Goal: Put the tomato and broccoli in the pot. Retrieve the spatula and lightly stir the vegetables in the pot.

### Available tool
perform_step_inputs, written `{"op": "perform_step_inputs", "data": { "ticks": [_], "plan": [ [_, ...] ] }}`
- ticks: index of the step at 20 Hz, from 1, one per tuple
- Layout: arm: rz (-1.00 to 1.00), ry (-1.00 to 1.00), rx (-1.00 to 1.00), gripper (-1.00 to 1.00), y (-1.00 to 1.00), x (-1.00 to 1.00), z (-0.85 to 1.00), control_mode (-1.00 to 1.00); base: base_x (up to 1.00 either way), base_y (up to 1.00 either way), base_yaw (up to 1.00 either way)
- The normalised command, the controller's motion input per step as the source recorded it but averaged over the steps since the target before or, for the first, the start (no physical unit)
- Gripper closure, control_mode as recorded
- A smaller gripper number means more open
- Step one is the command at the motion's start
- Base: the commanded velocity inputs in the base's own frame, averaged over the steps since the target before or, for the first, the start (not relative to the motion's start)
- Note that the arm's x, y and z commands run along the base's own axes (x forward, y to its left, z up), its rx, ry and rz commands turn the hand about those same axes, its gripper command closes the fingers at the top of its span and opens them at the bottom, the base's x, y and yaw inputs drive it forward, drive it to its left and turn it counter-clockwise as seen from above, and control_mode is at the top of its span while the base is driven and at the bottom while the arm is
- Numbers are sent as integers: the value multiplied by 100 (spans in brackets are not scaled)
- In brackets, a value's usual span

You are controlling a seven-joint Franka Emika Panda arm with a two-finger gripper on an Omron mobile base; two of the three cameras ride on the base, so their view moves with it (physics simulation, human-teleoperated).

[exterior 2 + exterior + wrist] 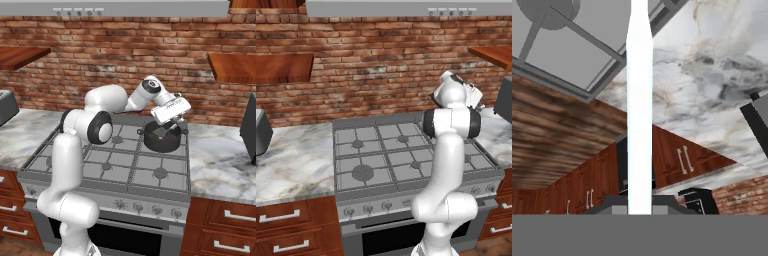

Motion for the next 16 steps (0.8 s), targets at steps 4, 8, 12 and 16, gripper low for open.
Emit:
{"op": "perform_step_inputs", "data": {
  "ticks": [4, 8, 12, 16],
  "plan": [
    [0, 0, 0, 100, 17, 11, -29, -100, 0, 0, 0],
    [0, 0, -1, 100, 14, 20, -17, -100, 0, 0, 0],
    [0, 0, -1, 100, 8, 30, -16, -100, 0, 0, 0],
    [0, 0, -2, 100, 2, 27, -32, -100, 0, 0, 0]
  ]
}}
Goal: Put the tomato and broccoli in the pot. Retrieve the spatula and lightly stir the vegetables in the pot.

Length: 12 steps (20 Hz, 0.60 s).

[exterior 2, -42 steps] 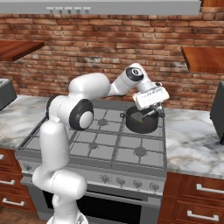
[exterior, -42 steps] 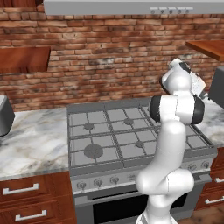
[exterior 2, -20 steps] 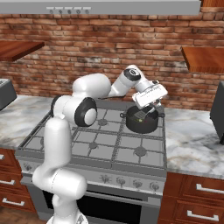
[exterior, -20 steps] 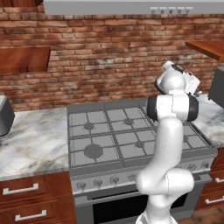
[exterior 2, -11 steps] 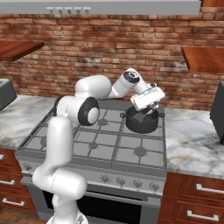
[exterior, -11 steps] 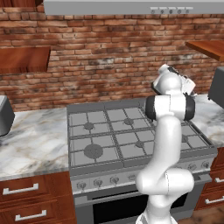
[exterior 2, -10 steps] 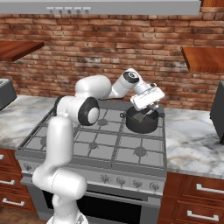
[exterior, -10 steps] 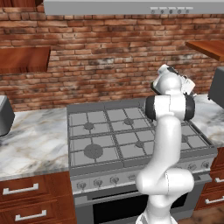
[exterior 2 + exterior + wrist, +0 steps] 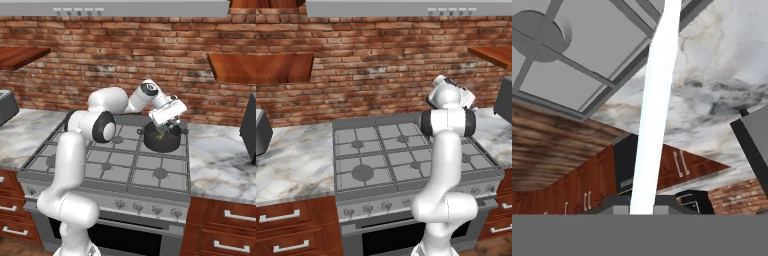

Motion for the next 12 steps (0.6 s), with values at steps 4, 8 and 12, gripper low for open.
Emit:
{"op": "perform_step_inputs", "data": {
  "ticks": [4, 8, 12],
  "plan": [
    [0, 0, 0, 100, 4, 7, -49, -100, 0, 0, 0],
    [0, 0, 0, 100, 0, -4, -3, -100, 0, 0, 0],
    [4, 0, 0, 100, 0, -22, 24, -100, 0, 0, 0]
  ]
}}
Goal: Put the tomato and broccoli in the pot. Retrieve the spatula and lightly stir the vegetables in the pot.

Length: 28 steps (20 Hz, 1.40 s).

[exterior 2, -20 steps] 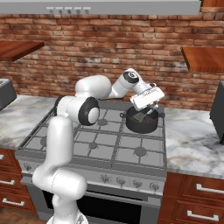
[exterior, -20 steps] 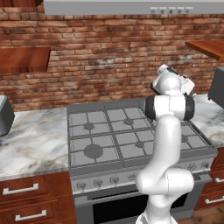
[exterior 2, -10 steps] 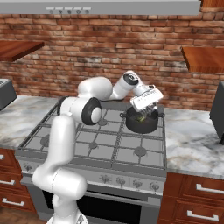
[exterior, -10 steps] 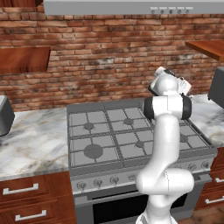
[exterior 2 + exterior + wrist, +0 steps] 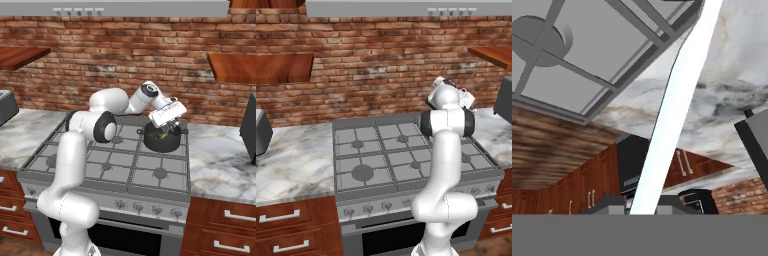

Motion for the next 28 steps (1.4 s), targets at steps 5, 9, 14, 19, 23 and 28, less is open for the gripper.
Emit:
{"op": "perform_step_inputs", "data": {
  "ticks": [5, 9, 14, 19, 23, 28],
  "plan": [
    [14, 1, 0, 100, 0, -31, 9, -100, 0, 0, 0],
    [16, 8, 0, 100, 0, -10, 0, -100, 0, 0, 0],
    [11, 8, 0, 100, -1, 10, -1, -100, 0, 0, 0],
    [7, 7, 0, 100, 0, 15, -20, -100, 0, 0, 0],
    [6, 8, 0, 100, 0, 0, -31, -100, 0, 0, 0],
    [4, 3, 0, 100, 0, -2, -8, -100, 0, 0, 0]
  ]
}}
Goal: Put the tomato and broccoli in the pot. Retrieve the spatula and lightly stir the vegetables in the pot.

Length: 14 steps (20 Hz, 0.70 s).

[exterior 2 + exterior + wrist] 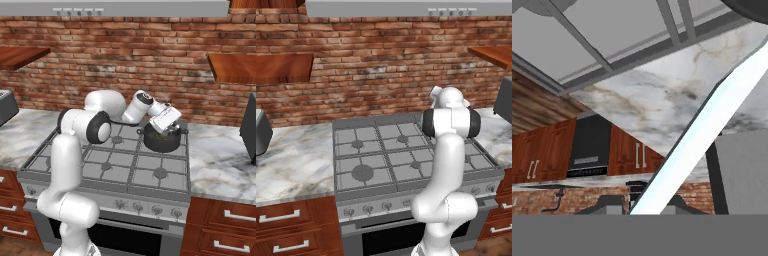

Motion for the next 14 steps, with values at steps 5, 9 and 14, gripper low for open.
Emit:
{"op": "perform_step_inputs", "data": {
  "ticks": [5, 9, 14],
  "plan": [
    [10, 7, 0, 100, 0, -20, 1, -100, 0, 0, 0],
    [11, 15, 0, 100, 0, -7, -5, -100, 0, 0, 0],
    [15, 14, 0, 100, 0, -7, -2, -100, 0, 0, 0]
  ]
}}
